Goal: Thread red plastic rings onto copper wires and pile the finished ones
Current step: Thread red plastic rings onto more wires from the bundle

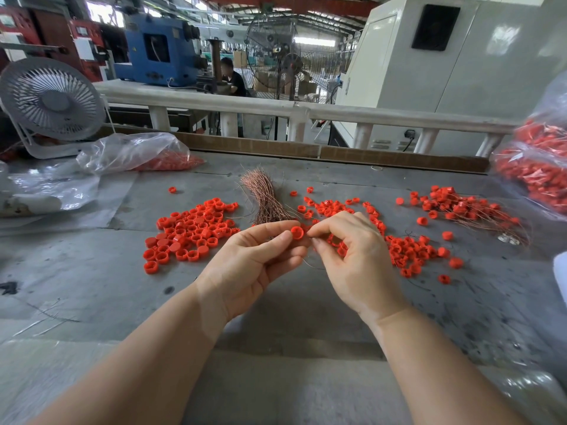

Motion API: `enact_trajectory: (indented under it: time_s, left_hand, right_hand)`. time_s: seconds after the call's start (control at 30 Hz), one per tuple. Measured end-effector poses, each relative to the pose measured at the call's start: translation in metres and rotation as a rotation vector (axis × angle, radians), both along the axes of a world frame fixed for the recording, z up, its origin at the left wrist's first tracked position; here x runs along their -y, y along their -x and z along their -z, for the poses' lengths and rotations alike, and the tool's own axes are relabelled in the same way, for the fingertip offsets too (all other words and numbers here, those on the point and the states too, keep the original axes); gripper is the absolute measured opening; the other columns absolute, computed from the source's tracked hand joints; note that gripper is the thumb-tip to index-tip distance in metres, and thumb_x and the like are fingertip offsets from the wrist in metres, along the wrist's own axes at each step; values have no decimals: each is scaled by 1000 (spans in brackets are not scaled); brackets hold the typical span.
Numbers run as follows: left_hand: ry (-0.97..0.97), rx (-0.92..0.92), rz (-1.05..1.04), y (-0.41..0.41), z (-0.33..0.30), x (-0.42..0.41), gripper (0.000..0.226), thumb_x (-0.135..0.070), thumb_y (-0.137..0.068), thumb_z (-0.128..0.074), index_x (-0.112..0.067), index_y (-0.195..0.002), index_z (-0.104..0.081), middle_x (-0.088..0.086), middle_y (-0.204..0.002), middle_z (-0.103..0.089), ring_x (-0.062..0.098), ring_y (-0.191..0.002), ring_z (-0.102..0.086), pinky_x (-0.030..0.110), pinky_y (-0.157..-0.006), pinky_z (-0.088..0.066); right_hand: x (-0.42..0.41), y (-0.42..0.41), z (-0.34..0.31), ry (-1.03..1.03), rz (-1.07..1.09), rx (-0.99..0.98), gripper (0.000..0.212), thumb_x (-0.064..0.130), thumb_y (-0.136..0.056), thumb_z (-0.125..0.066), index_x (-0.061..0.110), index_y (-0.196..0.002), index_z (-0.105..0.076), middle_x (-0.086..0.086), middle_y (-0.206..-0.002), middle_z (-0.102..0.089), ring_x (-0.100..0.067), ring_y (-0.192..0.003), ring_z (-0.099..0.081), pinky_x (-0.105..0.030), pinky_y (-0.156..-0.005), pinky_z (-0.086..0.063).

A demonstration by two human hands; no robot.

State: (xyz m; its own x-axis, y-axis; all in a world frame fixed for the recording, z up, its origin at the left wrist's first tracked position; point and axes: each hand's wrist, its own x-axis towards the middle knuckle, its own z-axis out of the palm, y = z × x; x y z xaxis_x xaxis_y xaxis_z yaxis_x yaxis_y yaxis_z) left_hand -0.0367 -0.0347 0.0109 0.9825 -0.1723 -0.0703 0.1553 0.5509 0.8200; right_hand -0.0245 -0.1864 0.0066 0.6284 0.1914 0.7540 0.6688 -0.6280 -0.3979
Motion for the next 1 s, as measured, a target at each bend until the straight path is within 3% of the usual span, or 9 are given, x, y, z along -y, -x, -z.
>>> enact_trajectory:
  time_s: [0.8, 1.0]
  left_hand:
    - [-21, 22, 52, 0, -1, -1, 22, -2, -69, -57, -6, -78, -76, 14, -75, -71, 12, -60, -67, 20, -57, -56]
    - [-6, 37, 67, 1, -2, -1, 23, -2, -69, -56, -3, -87, -71, 13, -71, -69, 13, -59, -67, 21, -57, -56]
  right_hand:
    - [1, -2, 0, -31, -25, -31, 9, 6, -77, -65, 15, -78, -68, 6, -77, -62, -18, -79, -55, -39, -75, -46]
    - [0, -5, 2, -58, -41, -46, 9, 8, -76, -63, 15, -77, -68, 4, -75, -63, -19, -77, -55, -34, -74, -43]
